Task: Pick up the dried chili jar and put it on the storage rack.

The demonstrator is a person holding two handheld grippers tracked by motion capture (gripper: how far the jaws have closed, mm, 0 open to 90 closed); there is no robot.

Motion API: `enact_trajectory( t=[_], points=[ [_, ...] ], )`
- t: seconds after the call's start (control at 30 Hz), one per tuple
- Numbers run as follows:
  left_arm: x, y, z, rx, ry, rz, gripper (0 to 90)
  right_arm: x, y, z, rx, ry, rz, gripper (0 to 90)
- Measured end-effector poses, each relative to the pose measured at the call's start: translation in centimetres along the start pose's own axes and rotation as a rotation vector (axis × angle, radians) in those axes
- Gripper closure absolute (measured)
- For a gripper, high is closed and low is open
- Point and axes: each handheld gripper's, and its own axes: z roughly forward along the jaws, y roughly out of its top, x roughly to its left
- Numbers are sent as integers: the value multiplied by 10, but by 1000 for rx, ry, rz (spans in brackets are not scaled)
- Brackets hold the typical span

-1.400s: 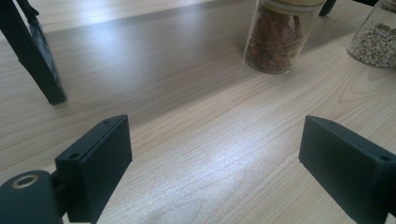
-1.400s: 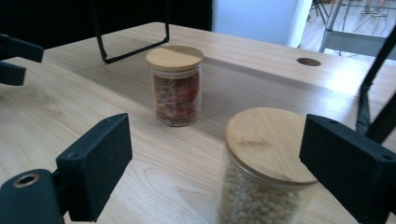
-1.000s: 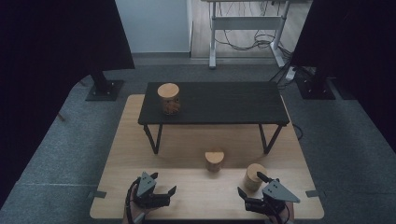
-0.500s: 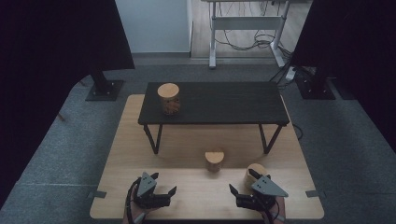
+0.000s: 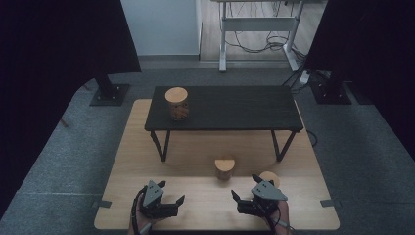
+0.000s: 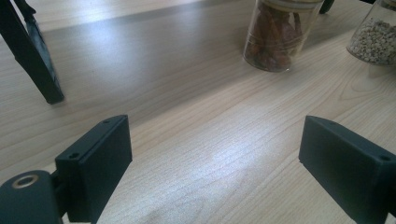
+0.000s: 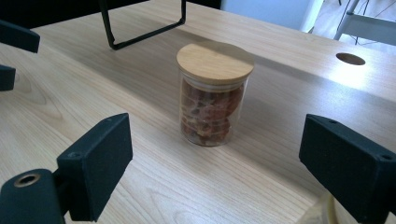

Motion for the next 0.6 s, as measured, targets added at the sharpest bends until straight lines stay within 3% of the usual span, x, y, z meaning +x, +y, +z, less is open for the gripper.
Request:
enact_trajectory(
  t=[0.6],
  points=[
    [0, 0, -1, -1, -2, 3, 91, 19, 11, 21, 27, -40, -25, 94]
  ],
)
